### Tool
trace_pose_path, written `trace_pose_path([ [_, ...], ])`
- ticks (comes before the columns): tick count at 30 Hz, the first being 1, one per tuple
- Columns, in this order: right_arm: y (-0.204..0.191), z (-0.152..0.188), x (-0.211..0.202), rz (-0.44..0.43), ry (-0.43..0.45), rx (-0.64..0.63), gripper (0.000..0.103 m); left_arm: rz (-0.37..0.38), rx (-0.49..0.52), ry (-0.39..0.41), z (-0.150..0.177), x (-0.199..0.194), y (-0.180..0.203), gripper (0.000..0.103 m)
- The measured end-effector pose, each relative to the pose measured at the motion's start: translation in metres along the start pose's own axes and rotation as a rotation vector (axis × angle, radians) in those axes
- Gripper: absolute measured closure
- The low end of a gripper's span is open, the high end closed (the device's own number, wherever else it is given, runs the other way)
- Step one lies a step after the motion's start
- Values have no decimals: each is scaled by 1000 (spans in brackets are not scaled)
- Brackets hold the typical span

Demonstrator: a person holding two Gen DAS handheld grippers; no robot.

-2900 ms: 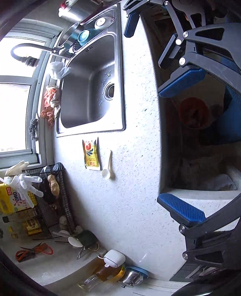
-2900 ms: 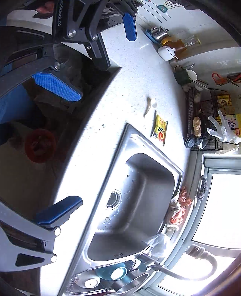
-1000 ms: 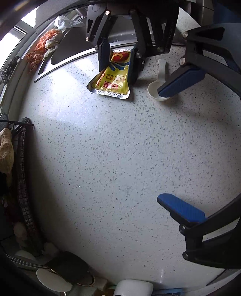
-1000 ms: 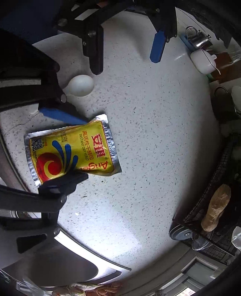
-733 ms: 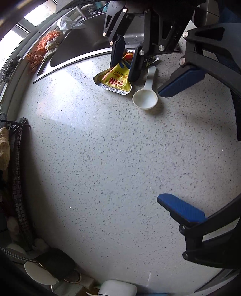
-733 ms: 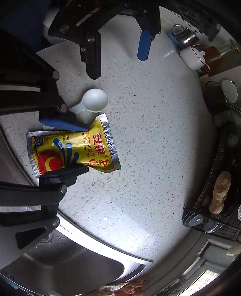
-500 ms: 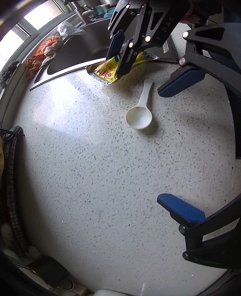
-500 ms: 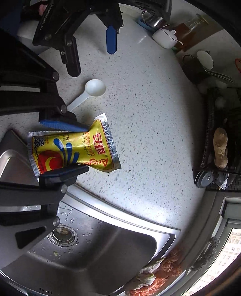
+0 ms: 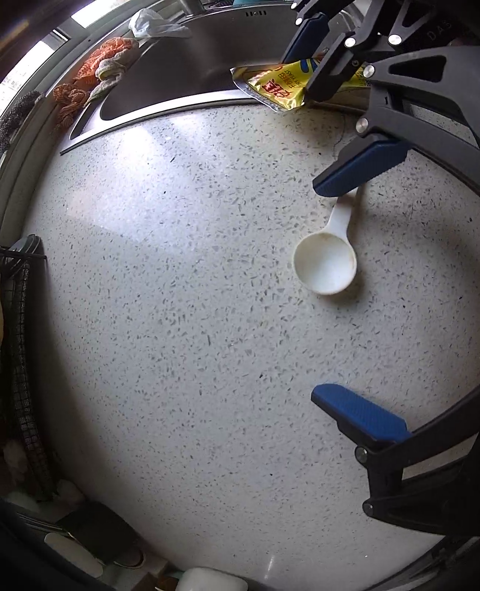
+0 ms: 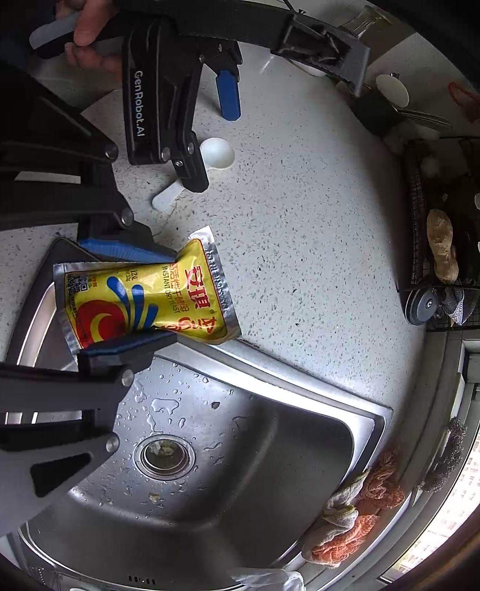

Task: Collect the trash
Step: 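Grasp the white measuring scoop with the left tool while the right tool holds the yeast packet, then lower both tools to the red bucket and release the scoop and yeast packet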

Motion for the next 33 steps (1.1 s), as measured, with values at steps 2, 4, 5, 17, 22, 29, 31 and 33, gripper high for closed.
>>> trace_pose_path([
  [2, 0, 3, -1, -9, -1, 15, 69, -30, 28, -5, 1, -3, 3, 19],
  [4, 4, 4, 0, -16, -4, 24, 69, -27, 38, -5, 3, -8, 3, 40],
  [5, 7, 8, -1, -18, -6, 31, 69, -25, 42, -4, 3, -10, 4, 47],
  [17, -2, 14, -5, -33, 17, 41, 69, 33, 79, 12, 11, -18, 25, 74],
  [22, 2, 19, -11, -29, 29, 58, 69, 51, 103, 30, 26, -29, 30, 74],
  [29, 11, 40, -36, -20, 68, 94, 69, 44, 167, 85, 39, -55, 40, 74],
  [31, 16, 51, -46, -22, 82, 107, 69, 40, 191, 99, 44, -64, 46, 74],
  [33, 21, 65, -57, -23, 98, 115, 69, 36, 221, 115, 53, -71, 55, 74],
])
Point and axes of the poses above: each gripper's, at about its wrist camera, not at the fingertips, and x roughly the way its jaws point, y to its right, z to its underside, the point moved 4 cm from there along x, roughly the way its jaws point, and after that the axes turned 15 degrees about x, right-handed, at the moved point
